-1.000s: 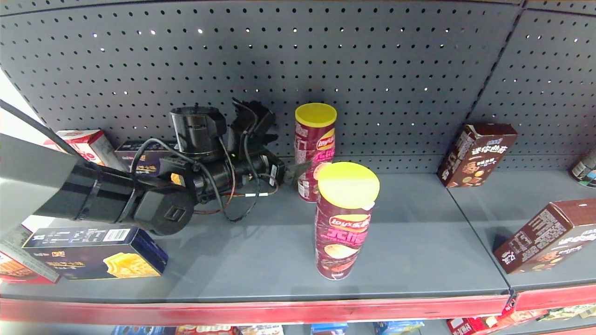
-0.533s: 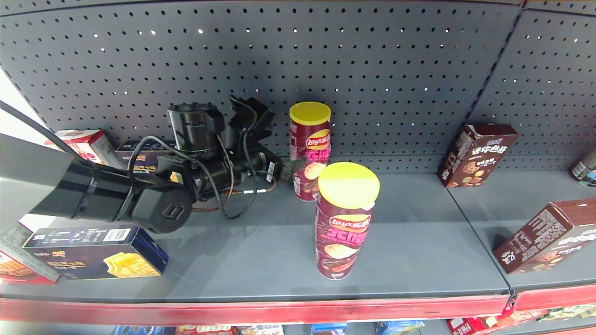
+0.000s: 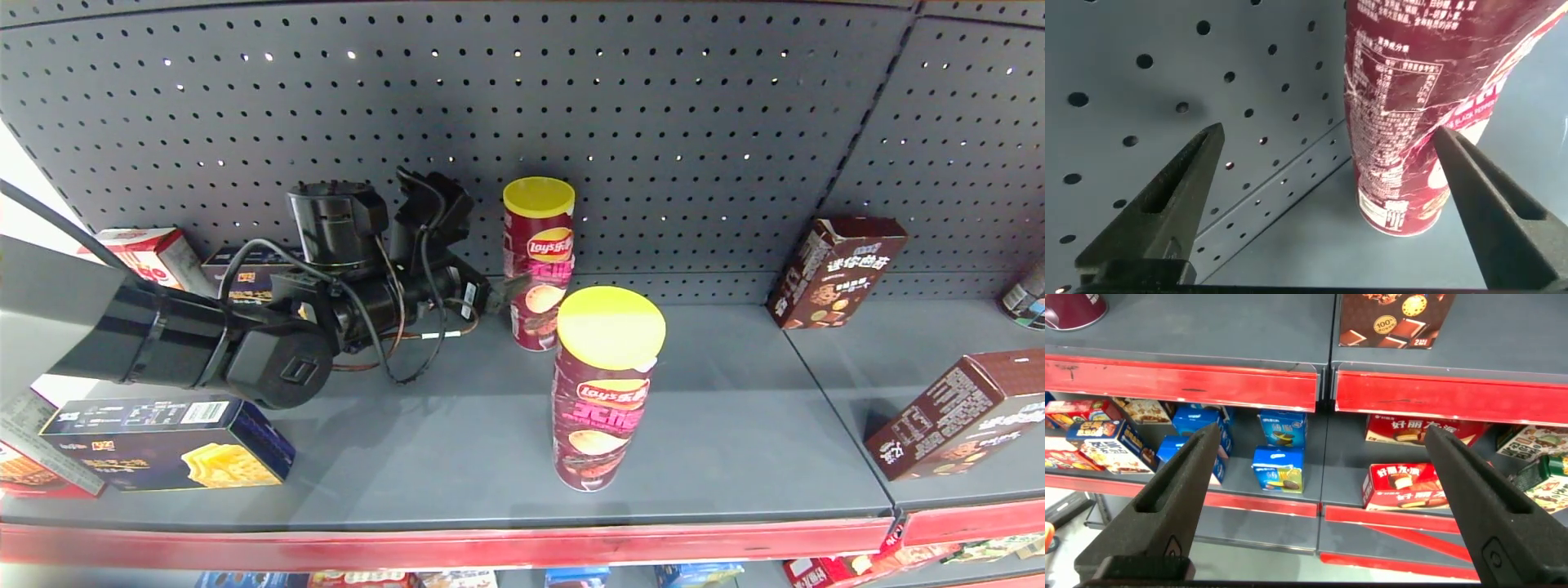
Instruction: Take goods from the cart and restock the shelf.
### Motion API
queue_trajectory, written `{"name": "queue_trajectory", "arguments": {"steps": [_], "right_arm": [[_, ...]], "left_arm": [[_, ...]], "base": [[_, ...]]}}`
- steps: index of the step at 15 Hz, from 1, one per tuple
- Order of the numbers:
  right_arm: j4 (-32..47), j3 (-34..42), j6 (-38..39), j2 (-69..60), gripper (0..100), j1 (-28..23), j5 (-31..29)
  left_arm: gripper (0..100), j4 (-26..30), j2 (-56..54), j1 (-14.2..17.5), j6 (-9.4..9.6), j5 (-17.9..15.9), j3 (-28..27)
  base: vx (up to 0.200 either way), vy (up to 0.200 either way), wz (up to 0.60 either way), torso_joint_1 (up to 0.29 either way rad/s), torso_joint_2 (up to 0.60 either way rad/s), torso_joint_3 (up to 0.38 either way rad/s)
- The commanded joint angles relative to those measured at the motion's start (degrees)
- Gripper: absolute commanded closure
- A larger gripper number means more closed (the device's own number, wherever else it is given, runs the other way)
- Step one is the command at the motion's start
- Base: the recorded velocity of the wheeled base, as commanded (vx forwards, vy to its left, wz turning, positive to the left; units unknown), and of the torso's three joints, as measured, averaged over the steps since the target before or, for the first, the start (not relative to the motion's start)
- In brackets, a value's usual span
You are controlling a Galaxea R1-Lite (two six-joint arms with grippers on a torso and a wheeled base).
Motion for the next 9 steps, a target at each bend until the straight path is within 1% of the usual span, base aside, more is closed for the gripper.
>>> {"name": "queue_trajectory", "arguments": {"steps": [1,2,3,4,7,9], "right_arm": [[0.02,0.0,-0.02,0.09,0,0.03,0.02],[0.02,0.0,-0.02,0.09,0,0.03,0.11],[0.02,0.0,-0.02,0.09,0,0.03,0.02],[0.02,0.0,-0.02,0.09,0,0.03,0.02],[0.02,0.0,-0.02,0.09,0,0.03,0.02],[0.02,0.0,-0.02,0.09,0,0.03,0.02]], "left_arm": [[0,0.02,-0.17,0.2,0.08,0.09,0.19],[0,0.02,-0.96,0.28,0.87,0.8,1.07],[0,0.02,-1.22,0.37,0.87,0.88,1.25],[0,0.02,-3.6,0.37,1.75,2.03,3.71],[0,-0.6,-5.35,0.64,2.46,4.31,7.23],[0,-0.6,-6.23,0.81,2.46,4.49,7.93]], "base": [[0.0,0.0,0.0,0.0,0.0,0.0],[0.0,0.0,0.0,0.0,0.0,0.0],[0.0,0.0,0.0,0.0,0.0,0.0],[0.0,0.0,0.0,0.0,0.0,0.0],[0.0,0.0,0.0,0.0,0.0,0.0],[0.0,0.0,0.0,0.0,0.0,0.0]]}}
